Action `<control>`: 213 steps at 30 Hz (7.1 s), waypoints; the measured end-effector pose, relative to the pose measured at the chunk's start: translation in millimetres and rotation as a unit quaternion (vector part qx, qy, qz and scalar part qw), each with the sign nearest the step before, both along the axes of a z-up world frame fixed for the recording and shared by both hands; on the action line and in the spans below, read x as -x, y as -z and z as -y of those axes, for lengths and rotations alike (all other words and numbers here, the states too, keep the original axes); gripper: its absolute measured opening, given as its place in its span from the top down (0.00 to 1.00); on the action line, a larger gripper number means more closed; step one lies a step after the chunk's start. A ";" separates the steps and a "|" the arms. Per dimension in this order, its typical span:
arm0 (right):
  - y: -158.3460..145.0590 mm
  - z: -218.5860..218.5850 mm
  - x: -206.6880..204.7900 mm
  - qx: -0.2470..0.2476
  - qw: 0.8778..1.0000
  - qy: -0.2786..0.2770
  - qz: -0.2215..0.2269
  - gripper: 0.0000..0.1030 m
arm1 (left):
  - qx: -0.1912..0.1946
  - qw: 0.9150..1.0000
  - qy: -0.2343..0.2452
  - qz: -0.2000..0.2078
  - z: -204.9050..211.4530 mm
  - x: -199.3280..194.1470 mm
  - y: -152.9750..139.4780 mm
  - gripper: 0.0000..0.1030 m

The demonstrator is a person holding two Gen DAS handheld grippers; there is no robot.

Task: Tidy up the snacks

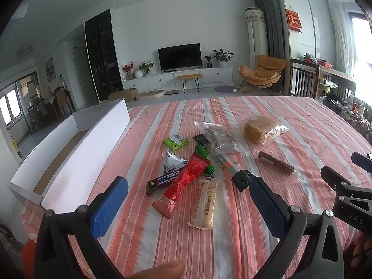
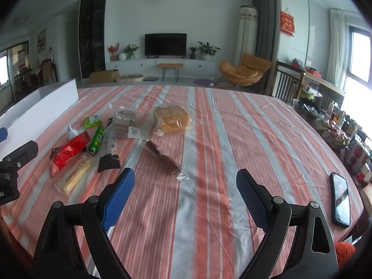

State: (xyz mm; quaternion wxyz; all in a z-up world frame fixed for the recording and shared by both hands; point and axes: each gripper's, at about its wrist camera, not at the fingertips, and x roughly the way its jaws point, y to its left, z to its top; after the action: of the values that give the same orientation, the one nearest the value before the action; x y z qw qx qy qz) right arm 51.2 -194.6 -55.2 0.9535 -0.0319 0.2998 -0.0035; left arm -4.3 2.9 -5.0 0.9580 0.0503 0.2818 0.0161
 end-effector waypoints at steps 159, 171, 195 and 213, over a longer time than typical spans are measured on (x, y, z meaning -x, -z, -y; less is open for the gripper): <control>22.9 9.5 -12.6 0.023 0.999 0.022 -0.036 0.11 | 0.022 0.996 -0.009 -0.083 -13.6 -27.3 39.0 0.00; 37.5 37.2 -27.5 -0.002 0.994 0.064 -0.087 0.12 | 0.056 0.987 -0.027 -0.147 -30.2 -41.8 64.5 0.00; 51.4 64.2 -50.9 -0.027 0.985 0.096 -0.140 0.12 | 0.091 0.968 -0.047 -0.228 -49.6 -58.6 101.0 0.00; 70.9 73.7 -102.3 -0.014 0.982 0.090 -0.167 0.12 | 0.063 0.968 -0.050 -0.238 -39.7 -64.9 109.9 0.00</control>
State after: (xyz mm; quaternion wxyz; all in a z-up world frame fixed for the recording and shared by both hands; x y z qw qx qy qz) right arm 153.5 -268.3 -126.1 0.8863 0.0085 0.4562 -0.0795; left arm 60.6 42.6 -114.9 0.8627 -0.0221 0.5042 0.0333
